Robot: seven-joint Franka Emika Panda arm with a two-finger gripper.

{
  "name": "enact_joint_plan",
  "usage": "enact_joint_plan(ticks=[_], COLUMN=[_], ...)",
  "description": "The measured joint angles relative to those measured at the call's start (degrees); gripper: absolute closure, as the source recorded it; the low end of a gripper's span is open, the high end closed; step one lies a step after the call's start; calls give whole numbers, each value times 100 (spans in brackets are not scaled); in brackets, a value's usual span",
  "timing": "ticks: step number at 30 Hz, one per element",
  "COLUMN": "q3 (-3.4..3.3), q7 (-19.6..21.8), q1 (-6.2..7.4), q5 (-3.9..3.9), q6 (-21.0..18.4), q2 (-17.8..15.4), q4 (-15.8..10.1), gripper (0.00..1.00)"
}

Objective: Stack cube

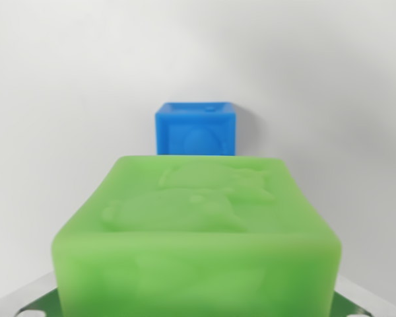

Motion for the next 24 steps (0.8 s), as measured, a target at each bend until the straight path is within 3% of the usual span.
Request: enact_joint_plan(ticks=[24], q3=[0], q7=[0], q1=[0], q5=[0], q6=[722], q2=[649], q4=[-63], gripper=[100])
